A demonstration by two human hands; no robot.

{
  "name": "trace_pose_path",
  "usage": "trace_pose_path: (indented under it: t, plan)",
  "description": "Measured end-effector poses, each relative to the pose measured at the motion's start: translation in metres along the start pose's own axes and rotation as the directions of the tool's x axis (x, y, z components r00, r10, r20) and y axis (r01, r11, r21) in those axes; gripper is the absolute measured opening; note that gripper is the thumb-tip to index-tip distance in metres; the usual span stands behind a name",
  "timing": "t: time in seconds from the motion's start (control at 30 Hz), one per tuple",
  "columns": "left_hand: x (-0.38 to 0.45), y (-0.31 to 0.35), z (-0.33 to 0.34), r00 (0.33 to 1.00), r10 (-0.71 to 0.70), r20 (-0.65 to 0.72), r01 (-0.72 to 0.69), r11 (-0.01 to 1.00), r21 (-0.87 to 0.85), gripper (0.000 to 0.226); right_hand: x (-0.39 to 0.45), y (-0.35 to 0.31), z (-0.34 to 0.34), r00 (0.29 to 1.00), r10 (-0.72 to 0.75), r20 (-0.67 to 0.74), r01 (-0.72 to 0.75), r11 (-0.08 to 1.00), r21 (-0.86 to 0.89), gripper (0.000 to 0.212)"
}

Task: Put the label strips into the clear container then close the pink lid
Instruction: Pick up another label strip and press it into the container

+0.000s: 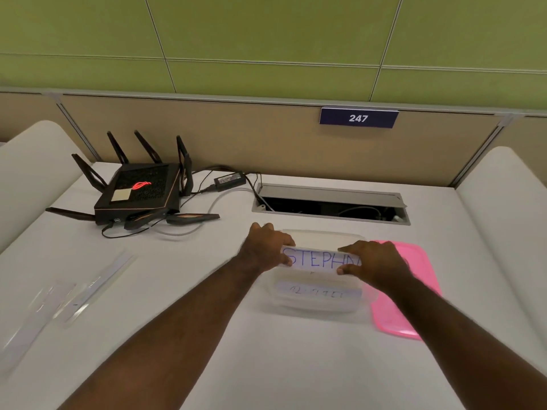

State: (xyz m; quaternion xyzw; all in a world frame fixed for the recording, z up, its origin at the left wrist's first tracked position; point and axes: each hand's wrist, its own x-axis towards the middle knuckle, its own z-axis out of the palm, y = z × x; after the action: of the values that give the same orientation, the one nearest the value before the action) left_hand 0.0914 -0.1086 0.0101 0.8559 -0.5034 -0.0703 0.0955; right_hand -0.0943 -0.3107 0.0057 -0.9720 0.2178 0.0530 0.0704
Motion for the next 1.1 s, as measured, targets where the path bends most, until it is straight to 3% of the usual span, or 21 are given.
trace_pose_path:
  t: [0.07, 0.23, 0.63, 0.7, 0.87, 1.1]
  plan:
    - [0.004, 0.006, 0.009, 1.000, 0.020, 0.003, -0.020, 0.988, 0.152, 0.046, 0.003, -0.004, 0.007, 1.000, -0.029, -0.002, 0.029, 0.990, -0.135, 0.067]
    - [0.010, 0.022, 0.026, 0.997, 0.026, 0.067, -0.051, 0.910, 0.411, 0.041, 0.012, -0.006, 0.024, 0.999, -0.018, 0.039, 0.028, 0.961, -0.277, 0.059]
    - [0.007, 0.033, 0.036, 0.984, -0.032, 0.176, -0.056, 0.879, 0.474, 0.004, 0.014, -0.025, 0.042, 0.998, 0.021, 0.054, 0.002, 0.920, -0.393, 0.025]
    - [0.004, 0.030, 0.035, 0.986, 0.004, 0.169, -0.090, 0.860, 0.502, 0.012, 0.013, -0.025, 0.042, 0.998, 0.032, 0.048, -0.012, 0.927, -0.374, 0.025]
    - [-0.002, 0.016, 0.039, 0.989, 0.127, -0.077, -0.091, 0.929, 0.358, 0.024, 0.015, -0.027, 0.035, 0.999, 0.043, -0.024, -0.048, 0.956, -0.290, 0.037]
    - [-0.028, -0.009, 0.025, 0.940, -0.015, -0.340, 0.078, 0.982, 0.172, 0.036, 0.022, -0.050, 0.012, 0.981, 0.011, -0.194, -0.044, 0.985, -0.166, 0.039]
